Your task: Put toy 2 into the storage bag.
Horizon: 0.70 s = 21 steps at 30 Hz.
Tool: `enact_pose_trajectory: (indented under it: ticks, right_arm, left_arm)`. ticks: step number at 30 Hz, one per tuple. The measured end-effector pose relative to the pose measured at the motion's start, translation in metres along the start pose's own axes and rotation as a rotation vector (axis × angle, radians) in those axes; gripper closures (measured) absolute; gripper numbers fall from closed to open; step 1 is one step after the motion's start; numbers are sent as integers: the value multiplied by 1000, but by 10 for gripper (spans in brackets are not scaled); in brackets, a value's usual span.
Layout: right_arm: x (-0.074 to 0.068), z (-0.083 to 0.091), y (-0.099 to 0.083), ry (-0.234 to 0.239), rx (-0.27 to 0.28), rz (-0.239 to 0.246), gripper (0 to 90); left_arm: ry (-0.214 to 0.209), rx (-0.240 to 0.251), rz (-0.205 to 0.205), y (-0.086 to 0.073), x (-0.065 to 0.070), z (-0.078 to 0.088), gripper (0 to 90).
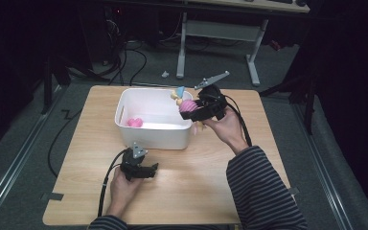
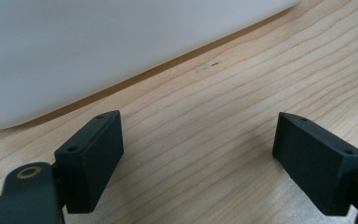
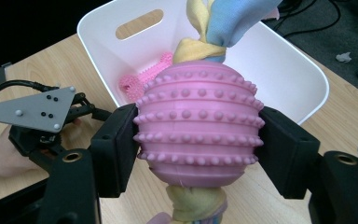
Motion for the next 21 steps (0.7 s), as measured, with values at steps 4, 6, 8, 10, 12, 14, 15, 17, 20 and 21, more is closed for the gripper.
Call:
enact_pose_trajectory:
  ticks: [4,6,8,10,12,14,15,17,20,21]
  right_arm:
    - [2,-8,4,6,-12,3,349]
    - [2,-9,5,6,-15,1,349]
    - [2,-12,7,8,-17,10,348]
    - [1,-16,10,10,-26,21,348]
    - [1,-18,11,9,-31,25,348]
    - [0,-22,12,4,-39,32,347]
    - [0,-24,13,11,-40,38,348]
    - [0,-30,13,12,-50,34,347]
    - [1,-35,14,9,-65,40,347]
    - [1,-37,14,11,-67,40,347]
  left_arm:
    - [0,0,0,0,0,0,163]
    - [1,0,0,0,0,0,163]
    - [2,1,1,0,0,0,163]
    - [2,0,0,0,0,0,164]
    - [2,0,0,0,0,0,164]
    - [2,0,0,0,0,0,165]
    - [2,0,0,0,0,0,165]
    - [2,1,0,0,0,0,165]
    - [2,0,0,0,0,0,165]
    - [2,0,0,0,0,0,165]
Point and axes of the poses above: each handheld gripper's, and its own axes: z roughly backward along the jaws, y roughly out of its top, x roughly to its right, the point moved 5 cm from there along -z, roughly forward along the jaws, and after that the axes turned 15 degrees about y, right-handed, at the moved point
